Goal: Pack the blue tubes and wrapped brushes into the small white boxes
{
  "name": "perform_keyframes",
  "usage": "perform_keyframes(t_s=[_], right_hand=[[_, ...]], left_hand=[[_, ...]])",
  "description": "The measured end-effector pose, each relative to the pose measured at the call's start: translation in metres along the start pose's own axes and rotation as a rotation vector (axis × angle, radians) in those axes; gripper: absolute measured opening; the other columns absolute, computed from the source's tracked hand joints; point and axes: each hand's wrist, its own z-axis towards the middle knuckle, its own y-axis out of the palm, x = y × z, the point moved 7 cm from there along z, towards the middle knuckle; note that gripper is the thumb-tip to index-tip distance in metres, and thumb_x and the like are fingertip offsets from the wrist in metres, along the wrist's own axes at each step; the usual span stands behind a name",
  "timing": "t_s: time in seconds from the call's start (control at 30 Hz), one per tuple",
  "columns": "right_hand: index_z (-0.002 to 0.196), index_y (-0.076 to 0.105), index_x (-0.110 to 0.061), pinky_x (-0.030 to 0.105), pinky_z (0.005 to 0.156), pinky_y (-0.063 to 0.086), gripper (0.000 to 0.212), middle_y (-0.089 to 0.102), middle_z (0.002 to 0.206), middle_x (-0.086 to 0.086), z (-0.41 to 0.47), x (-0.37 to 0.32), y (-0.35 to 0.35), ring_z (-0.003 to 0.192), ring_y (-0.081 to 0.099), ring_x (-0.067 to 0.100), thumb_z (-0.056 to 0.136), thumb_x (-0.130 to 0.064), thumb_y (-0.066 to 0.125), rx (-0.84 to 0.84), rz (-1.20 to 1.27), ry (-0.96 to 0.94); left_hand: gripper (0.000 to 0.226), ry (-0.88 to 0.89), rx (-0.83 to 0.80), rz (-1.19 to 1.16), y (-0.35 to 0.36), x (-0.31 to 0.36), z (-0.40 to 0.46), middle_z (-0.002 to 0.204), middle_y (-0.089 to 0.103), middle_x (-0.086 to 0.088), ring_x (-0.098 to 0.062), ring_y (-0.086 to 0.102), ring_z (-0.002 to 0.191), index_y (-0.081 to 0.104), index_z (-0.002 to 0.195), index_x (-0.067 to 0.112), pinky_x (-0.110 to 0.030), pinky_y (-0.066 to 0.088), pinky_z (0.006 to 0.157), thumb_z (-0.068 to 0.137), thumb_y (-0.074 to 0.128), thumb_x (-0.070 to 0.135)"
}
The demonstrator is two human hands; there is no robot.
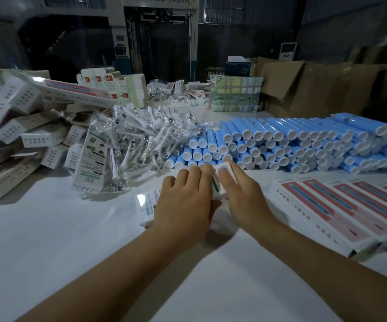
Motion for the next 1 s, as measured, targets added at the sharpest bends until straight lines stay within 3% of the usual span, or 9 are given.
perform_keyframes(t_s=[0.1,0.17,0.27,0.33,0.5,0.67,0.8,0.9,1.0], right_hand=[[0.105,0.067,-0.009,0.045,0.095,0.048,0.039,0.070,0.104,0.013,0.005,0.005,0.006,0.100,0.066,0.025,0.101,-0.031,0.036,-0.107,0.647,0.230],[0.111,0.065,-0.006,0.045,0.093,0.049,0.032,0.070,0.102,0.015,0.009,0.009,0.006,0.099,0.065,0.026,0.100,-0.022,0.039,-0.125,0.740,0.251],[0.125,0.057,-0.011,0.040,0.087,0.054,0.031,0.069,0.105,0.013,0.011,0.014,0.004,0.099,0.065,0.024,0.100,-0.012,0.040,-0.096,0.701,0.244],[0.117,0.059,-0.018,0.034,0.078,0.057,0.028,0.072,0.096,0.007,0.013,0.016,0.003,0.092,0.067,0.019,0.099,-0.010,0.039,-0.085,0.707,0.225],[0.111,0.060,-0.025,0.036,0.080,0.056,0.031,0.071,0.096,0.006,0.014,0.017,0.003,0.093,0.066,0.020,0.099,-0.008,0.037,-0.083,0.717,0.214],[0.107,0.063,-0.028,0.030,0.069,0.056,0.034,0.073,0.091,0.002,0.013,0.018,0.003,0.086,0.068,0.017,0.098,-0.008,0.038,-0.063,0.704,0.223],[0.112,0.062,-0.041,0.033,0.081,0.055,0.027,0.070,0.108,0.000,0.007,0.020,0.004,0.092,0.068,0.010,0.097,-0.028,0.043,0.044,0.480,0.169],[0.141,0.043,-0.032,0.043,0.106,0.042,0.063,0.052,0.140,-0.001,0.004,0.017,0.006,0.125,0.051,0.014,0.080,-0.049,0.043,0.006,0.340,0.154],[0.149,0.026,-0.030,0.036,0.106,0.039,0.069,0.050,0.141,-0.012,0.006,0.014,0.005,0.127,0.047,0.006,0.085,-0.042,0.048,-0.032,0.246,0.115]], left_hand=[[0.066,-0.043,0.012,-0.027,-0.002,-0.005,0.001,0.104,0.062,-0.014,-0.032,0.059,0.087,0.054,0.126,-0.001,-0.043,0.047,0.070,0.075,0.073,0.036],[0.068,-0.045,0.021,-0.026,-0.003,-0.006,0.001,0.103,0.062,-0.014,-0.032,0.060,0.087,0.054,0.126,-0.001,-0.043,0.048,0.070,0.073,0.076,0.036],[0.069,-0.026,0.025,-0.024,-0.003,-0.006,0.000,0.105,0.063,-0.015,-0.033,0.061,0.087,0.055,0.126,-0.001,-0.042,0.049,0.070,0.072,0.077,0.037],[0.069,-0.028,0.025,-0.030,-0.003,-0.007,0.000,0.104,0.063,-0.015,-0.033,0.061,0.087,0.056,0.124,-0.001,-0.043,0.049,0.070,0.071,0.078,0.037],[0.069,-0.014,0.040,-0.029,-0.005,-0.007,0.000,0.103,0.064,-0.016,-0.034,0.061,0.086,0.057,0.124,-0.001,-0.044,0.049,0.070,0.071,0.079,0.037],[0.070,0.015,0.023,0.009,-0.001,-0.006,-0.001,0.106,0.063,-0.016,-0.034,0.060,0.088,0.054,0.127,-0.002,-0.042,0.049,0.072,0.073,0.076,0.038],[0.066,0.057,0.016,0.053,0.002,-0.001,-0.003,0.107,0.063,-0.015,-0.032,0.059,0.088,0.053,0.128,-0.001,-0.041,0.048,0.071,0.079,0.069,0.040],[0.065,0.048,0.004,0.040,0.003,-0.002,-0.003,0.110,0.060,-0.013,-0.031,0.057,0.091,0.050,0.131,0.001,-0.042,0.046,0.073,0.082,0.063,0.041],[0.066,0.023,-0.013,0.026,0.004,-0.005,-0.001,0.114,0.058,-0.011,-0.030,0.055,0.096,0.046,0.135,0.004,-0.041,0.044,0.077,0.084,0.062,0.043]])
